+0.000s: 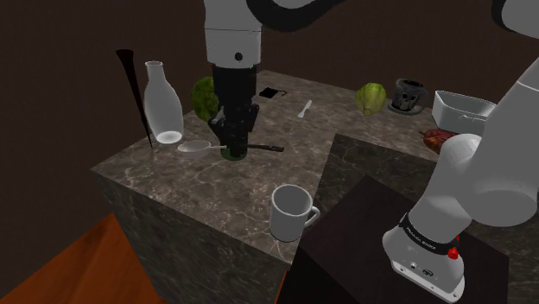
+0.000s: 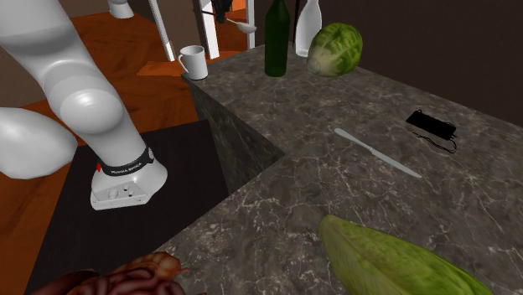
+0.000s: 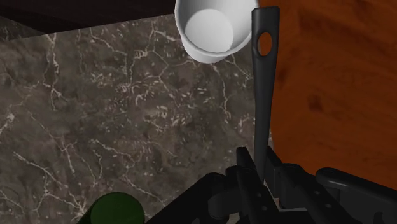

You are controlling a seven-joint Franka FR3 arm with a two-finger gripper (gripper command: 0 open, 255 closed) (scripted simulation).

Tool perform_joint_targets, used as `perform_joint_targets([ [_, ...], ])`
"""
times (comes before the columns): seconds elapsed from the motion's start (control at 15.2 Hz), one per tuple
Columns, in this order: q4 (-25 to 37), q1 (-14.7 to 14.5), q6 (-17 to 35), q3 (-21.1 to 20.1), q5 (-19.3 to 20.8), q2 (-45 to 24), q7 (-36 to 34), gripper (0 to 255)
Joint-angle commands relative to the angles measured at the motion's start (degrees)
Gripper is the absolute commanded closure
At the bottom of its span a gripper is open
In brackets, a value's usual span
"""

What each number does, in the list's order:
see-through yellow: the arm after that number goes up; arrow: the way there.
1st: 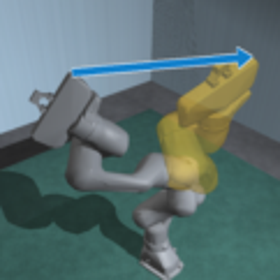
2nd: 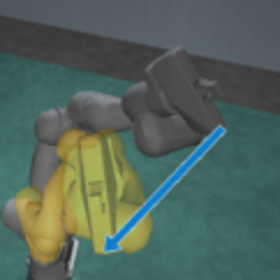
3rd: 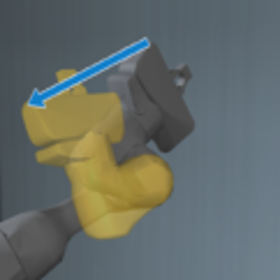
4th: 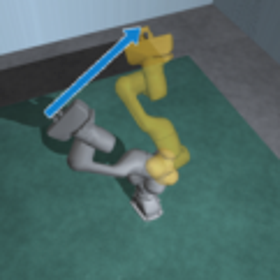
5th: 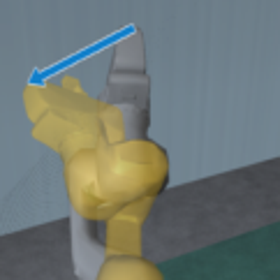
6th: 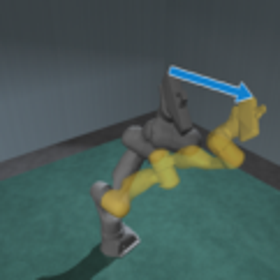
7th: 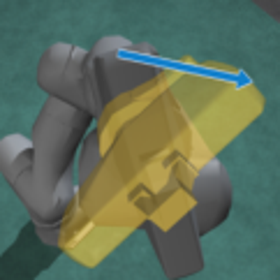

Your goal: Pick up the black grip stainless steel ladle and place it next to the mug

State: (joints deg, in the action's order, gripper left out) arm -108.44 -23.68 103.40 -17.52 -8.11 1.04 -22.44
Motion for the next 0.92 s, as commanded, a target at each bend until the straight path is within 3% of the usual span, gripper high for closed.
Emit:
perform_joint_targets([
  [0.0, 1.4, 0.0, -1.7, 0.0, 0.0, 0.3, -0.2, 255],
  [0.86, 9.9, 0.8, -10.9, 0.9, 0.1, 0.9, 0.2, 255],
])
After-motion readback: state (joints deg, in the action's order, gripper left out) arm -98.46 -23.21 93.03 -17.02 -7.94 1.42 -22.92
